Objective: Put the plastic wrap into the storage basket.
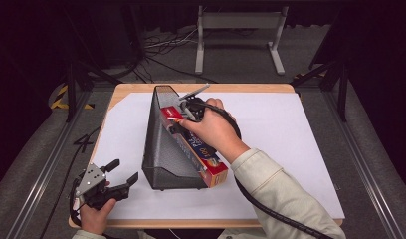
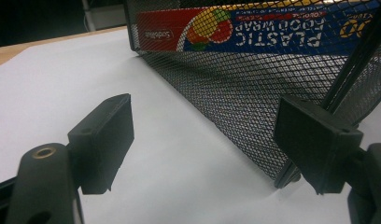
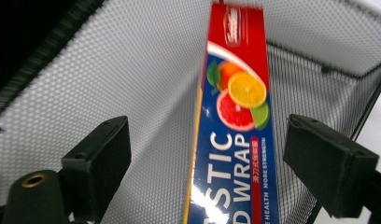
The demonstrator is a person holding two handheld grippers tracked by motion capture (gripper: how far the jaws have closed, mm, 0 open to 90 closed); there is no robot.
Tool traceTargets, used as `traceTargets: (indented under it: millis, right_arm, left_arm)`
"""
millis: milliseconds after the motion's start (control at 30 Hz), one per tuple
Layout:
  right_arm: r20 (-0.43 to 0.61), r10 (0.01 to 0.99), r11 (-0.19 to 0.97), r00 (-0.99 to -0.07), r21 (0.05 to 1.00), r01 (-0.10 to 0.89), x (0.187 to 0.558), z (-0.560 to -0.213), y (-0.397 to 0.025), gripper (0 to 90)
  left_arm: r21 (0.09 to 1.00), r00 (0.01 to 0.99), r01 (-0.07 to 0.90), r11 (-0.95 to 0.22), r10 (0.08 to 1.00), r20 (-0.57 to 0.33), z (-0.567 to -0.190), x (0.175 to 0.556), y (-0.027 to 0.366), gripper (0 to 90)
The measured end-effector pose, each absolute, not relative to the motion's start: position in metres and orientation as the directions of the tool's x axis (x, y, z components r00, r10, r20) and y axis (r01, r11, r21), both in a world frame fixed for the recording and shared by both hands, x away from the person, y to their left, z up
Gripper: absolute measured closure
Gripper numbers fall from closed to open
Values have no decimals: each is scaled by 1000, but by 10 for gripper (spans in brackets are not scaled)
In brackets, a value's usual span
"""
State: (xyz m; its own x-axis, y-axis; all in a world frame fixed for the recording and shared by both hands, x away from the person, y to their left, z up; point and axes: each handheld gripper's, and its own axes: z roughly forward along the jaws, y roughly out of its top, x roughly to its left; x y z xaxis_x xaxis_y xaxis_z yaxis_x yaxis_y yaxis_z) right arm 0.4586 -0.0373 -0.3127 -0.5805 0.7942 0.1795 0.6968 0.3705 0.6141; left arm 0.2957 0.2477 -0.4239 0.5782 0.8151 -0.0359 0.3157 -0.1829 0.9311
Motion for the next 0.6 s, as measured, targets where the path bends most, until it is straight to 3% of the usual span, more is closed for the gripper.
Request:
traceTargets:
  millis: [267,600]
  right_arm:
    - [187,767,303,-614,738,603,449,-293,-58,159]
    - [157,727,281,-668,820,498,437,-286,-82,160]
  left_arm:
    - [931,576,317,-182,816,-37,-424,295,247,211]
    - [933,576,313,-178,817,-37,-423,295,248,211]
